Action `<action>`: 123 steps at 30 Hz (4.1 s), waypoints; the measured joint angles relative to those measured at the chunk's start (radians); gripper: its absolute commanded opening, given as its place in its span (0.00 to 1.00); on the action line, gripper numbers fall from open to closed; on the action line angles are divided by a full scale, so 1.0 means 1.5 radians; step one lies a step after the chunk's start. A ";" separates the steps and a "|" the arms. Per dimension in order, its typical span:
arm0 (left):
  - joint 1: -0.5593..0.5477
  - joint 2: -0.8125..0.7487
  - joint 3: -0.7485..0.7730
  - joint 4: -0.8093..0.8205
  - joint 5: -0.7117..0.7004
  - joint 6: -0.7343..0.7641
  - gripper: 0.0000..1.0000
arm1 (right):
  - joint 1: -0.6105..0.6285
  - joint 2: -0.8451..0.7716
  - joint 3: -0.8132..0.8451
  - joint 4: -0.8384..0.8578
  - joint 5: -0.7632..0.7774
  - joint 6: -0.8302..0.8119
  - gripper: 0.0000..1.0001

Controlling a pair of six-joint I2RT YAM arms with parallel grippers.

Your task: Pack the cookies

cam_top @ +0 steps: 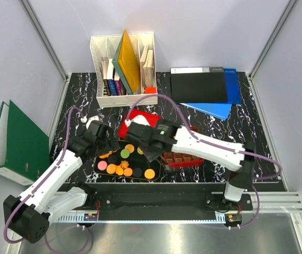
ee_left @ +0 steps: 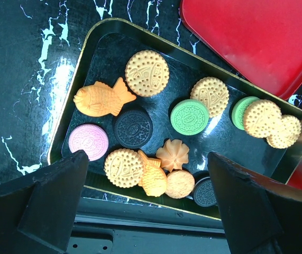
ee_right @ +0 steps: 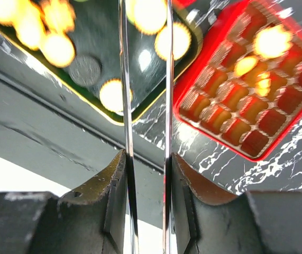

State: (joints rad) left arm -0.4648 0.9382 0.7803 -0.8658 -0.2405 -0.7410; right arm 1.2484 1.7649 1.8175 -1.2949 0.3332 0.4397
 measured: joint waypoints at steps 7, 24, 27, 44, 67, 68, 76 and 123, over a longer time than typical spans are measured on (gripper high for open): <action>0.000 0.006 -0.002 0.004 0.002 0.000 0.98 | -0.018 -0.100 0.013 -0.015 0.085 0.077 0.20; 0.000 0.026 -0.014 0.035 0.045 0.002 0.98 | -0.314 -0.330 -0.308 -0.027 0.047 0.147 0.21; 0.000 0.026 -0.017 0.036 0.048 0.002 0.98 | -0.329 -0.340 -0.344 -0.013 0.027 0.147 0.20; 0.000 0.024 -0.025 0.036 0.053 0.002 0.98 | -0.385 -0.262 -0.382 0.114 -0.022 0.111 0.22; 0.000 0.040 -0.024 0.036 0.053 0.007 0.98 | -0.408 -0.305 -0.350 0.121 -0.026 0.099 0.50; 0.000 0.040 -0.024 0.036 0.053 0.007 0.98 | -0.408 -0.306 -0.336 0.116 -0.025 0.098 0.44; 0.000 0.047 -0.023 0.036 0.053 0.007 0.98 | -0.408 -0.319 -0.311 0.101 -0.021 0.087 0.15; 0.000 0.029 -0.032 0.037 0.058 -0.002 0.97 | -0.395 -0.207 -0.396 0.247 -0.232 0.079 0.04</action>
State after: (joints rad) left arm -0.4648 0.9817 0.7322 -0.8101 -0.1528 -0.7437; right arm 0.6552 1.4540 1.2228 -0.9237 -0.0143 0.5575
